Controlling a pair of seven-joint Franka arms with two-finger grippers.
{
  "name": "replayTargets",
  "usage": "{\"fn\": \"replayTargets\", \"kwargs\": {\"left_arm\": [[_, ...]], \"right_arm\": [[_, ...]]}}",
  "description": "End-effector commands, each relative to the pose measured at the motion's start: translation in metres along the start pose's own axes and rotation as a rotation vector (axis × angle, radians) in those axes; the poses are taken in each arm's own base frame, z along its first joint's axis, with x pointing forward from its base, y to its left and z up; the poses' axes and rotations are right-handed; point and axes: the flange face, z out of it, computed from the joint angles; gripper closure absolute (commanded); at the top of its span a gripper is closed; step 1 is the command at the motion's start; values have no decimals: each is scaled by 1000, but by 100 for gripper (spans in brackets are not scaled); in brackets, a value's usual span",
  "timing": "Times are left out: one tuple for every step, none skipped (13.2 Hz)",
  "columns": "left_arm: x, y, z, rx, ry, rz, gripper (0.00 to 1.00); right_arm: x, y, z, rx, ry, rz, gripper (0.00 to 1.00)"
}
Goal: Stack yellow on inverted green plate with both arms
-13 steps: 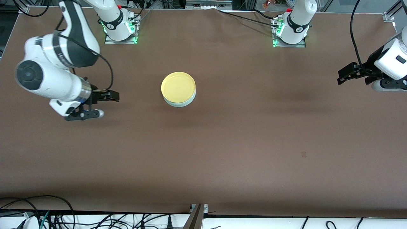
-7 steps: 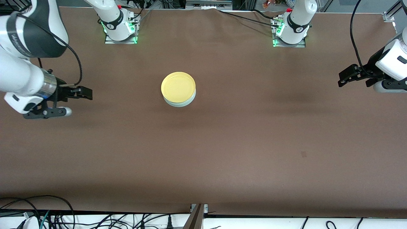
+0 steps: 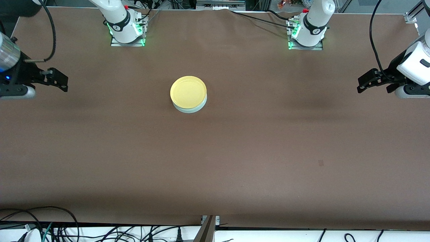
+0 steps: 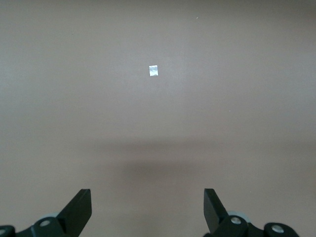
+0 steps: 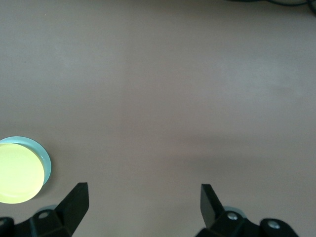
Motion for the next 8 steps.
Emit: {"fn": "replayTargets", "kwargs": {"left_arm": [[-3, 0, -5, 3, 12, -6, 0], [-3, 0, -4, 3, 10, -6, 0], [-3, -1, -4, 3, 10, -8, 0], [-3, 1, -4, 3, 9, -5, 0], [-3, 0, -4, 3, 7, -6, 0], [-3, -1, -4, 3, 6, -8, 0], [-4, 0, -4, 3, 6, -6, 0], [-4, 1, -4, 3, 6, -5, 0]], "right_arm": [[-15, 20, -5, -6, -35, -18, 0], [-20, 19, -1, -2, -83, -25, 0], [-22, 21, 4, 0, -118, -22, 0], [-20, 23, 9, 1, -133, -18, 0], [-17, 23, 14, 0, -144, -18, 0], [-17, 23, 14, 1, -144, -18, 0], [-17, 22, 15, 4, -146, -18, 0], [-17, 21, 15, 4, -144, -18, 0]]}}
